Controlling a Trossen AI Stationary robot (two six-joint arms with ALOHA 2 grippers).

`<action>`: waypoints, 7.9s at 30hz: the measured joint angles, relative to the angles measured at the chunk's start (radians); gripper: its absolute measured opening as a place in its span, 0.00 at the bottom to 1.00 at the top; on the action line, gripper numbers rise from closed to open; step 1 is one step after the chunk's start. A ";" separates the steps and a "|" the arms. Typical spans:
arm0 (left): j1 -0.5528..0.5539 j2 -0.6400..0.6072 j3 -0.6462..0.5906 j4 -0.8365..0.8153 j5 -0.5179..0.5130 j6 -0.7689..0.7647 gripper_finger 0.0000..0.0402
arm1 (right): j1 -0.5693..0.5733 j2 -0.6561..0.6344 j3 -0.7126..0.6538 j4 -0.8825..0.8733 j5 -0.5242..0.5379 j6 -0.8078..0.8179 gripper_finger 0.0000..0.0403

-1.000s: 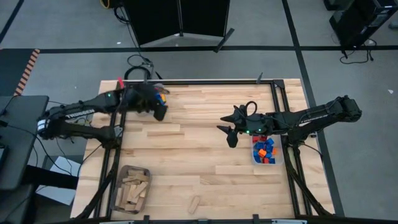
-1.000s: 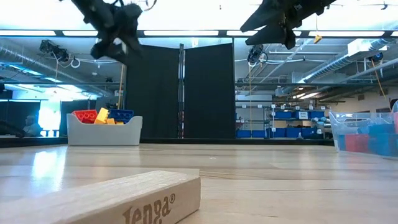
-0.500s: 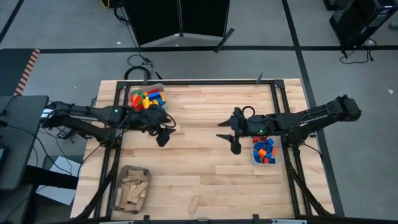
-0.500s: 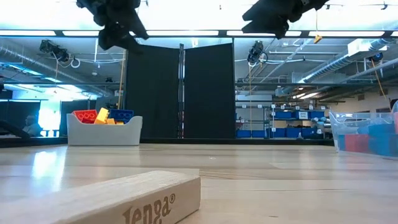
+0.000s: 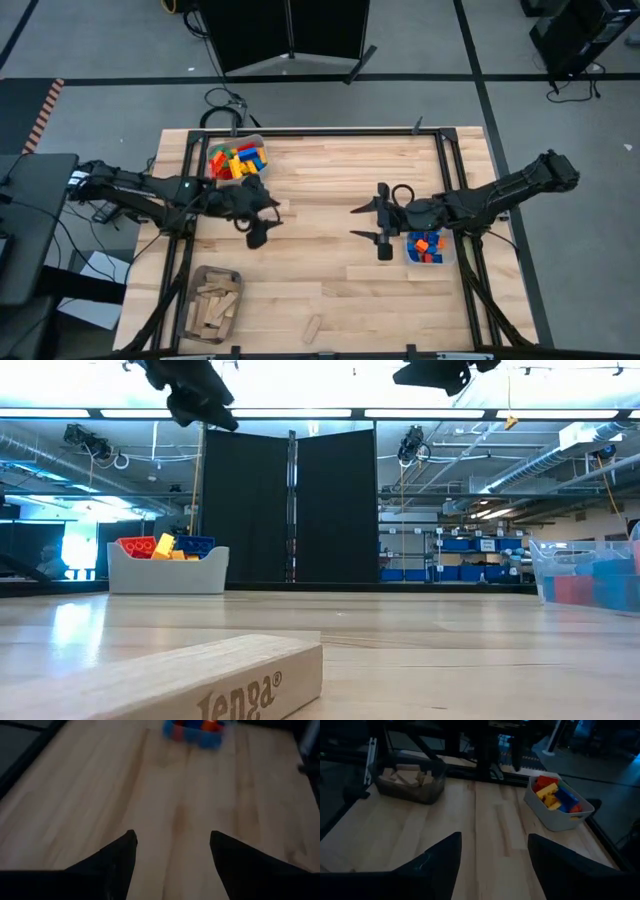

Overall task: Sort blocks by size
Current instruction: Put the brown block into the black bin, then return to Home Position

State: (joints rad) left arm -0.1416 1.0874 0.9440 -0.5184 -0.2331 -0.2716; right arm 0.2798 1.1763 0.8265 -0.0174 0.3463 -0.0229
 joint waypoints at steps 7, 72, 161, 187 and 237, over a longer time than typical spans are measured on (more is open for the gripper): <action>-0.134 0.000 0.000 -0.063 0.002 0.016 0.65 | 0.073 0.046 0.082 -0.061 0.081 0.031 0.69; -0.501 -0.001 0.000 0.142 -0.022 -0.197 0.65 | 0.217 1.236 1.172 -0.993 -0.299 0.266 0.29; -0.043 0.442 0.280 0.559 -0.622 -0.208 0.14 | -0.066 0.100 0.038 -0.045 0.260 0.036 0.59; -0.530 0.230 0.165 -0.537 0.099 -1.455 0.14 | -0.085 0.097 0.038 -0.291 0.262 0.289 0.62; -0.741 0.230 0.066 -0.911 0.032 -1.139 0.24 | -0.099 0.097 0.038 0.008 0.225 0.443 0.61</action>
State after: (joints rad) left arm -0.8825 1.3178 1.0096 -1.4298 -0.2012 -1.4110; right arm 0.1803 1.2732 0.8642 -0.0093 0.5709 0.4200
